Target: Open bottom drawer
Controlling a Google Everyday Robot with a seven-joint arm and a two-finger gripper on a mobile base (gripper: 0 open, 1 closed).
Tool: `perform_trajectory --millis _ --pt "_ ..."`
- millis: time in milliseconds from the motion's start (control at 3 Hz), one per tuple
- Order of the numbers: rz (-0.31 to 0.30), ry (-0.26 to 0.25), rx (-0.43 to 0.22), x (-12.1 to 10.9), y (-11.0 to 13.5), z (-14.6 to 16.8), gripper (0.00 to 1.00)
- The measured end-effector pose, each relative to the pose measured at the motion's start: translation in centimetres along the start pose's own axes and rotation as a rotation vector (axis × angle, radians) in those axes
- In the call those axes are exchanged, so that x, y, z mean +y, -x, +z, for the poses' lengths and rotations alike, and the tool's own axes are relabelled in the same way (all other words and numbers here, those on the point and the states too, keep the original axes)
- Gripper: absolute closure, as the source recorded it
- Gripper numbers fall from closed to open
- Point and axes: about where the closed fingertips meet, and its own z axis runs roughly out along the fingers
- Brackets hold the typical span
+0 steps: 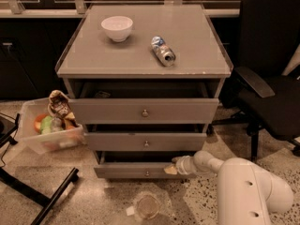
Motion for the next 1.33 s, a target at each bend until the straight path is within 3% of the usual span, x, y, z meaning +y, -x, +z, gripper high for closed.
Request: perform_trajectory --millis 667,1000,1333 --pt "0.027 0.040 0.022 1.8 -2.9 -2.6 0.25" --pt "0.031 0.060 0.026 2.4 -3.6 -3.3 0.02" --pt "0.046 0.142 0.015 4.6 -5.7 -6.2 0.00"
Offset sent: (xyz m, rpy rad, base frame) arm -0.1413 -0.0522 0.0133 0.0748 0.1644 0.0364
